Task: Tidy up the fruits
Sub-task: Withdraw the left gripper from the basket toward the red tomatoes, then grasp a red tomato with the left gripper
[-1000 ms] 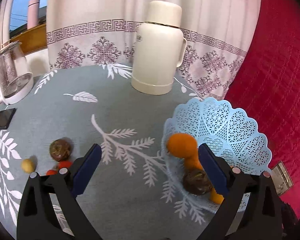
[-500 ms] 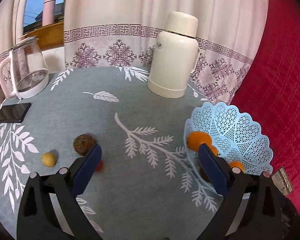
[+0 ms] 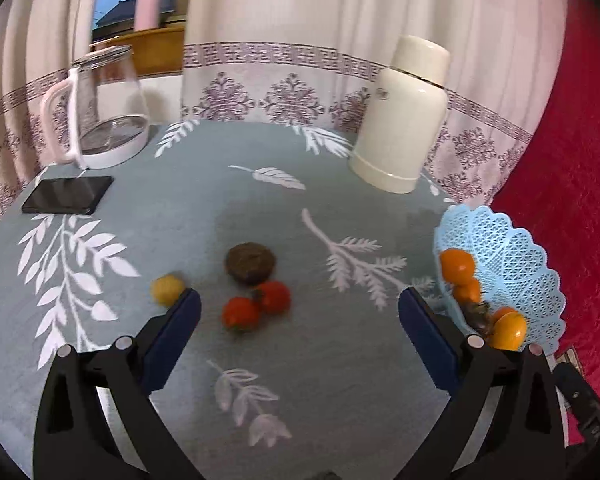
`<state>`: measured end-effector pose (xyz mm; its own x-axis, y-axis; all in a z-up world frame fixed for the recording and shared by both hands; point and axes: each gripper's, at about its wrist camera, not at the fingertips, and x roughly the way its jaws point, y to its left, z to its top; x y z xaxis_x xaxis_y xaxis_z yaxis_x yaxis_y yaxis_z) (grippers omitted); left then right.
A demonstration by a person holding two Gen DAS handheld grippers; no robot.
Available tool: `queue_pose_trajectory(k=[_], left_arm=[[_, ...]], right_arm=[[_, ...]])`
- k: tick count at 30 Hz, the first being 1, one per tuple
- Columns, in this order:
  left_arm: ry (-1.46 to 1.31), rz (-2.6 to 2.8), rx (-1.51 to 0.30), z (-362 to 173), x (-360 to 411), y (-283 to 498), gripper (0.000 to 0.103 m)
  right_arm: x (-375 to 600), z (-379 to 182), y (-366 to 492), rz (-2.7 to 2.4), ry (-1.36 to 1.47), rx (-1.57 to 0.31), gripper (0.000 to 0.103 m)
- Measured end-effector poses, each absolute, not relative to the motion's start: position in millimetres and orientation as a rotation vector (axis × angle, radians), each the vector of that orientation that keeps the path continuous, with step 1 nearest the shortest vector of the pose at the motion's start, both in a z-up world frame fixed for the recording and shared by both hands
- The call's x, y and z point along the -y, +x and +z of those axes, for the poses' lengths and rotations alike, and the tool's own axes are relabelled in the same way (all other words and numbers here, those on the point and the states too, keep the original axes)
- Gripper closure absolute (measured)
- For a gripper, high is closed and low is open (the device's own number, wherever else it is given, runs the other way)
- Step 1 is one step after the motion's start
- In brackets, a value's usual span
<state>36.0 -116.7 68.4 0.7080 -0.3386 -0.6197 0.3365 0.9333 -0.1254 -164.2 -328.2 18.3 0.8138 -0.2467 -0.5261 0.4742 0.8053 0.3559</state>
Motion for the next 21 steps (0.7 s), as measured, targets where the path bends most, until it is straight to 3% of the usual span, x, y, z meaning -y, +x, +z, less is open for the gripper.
queue_pose_trajectory(k=[4,6,8,21], left_arm=[[0.005,-0.356,-0.693,64,103,35,0.003],[0.000,-0.349,-0.693,63,97,35,0.003],[-0.002,-0.341,-0.694,62,90,35,0.003],[-0.058,-0.241,-0.771,40,44,52,0.003]], right_arm=[[320,23,-164,-0.381,0.498,-0.458,0.021],[316,26,-166,-0.365,0.499,-0.429,0.009],[310,31,-170,-0.346,0.482,-0.378,0.005],[271,35,-151,-0.244,0.362,-0.456,0.005]])
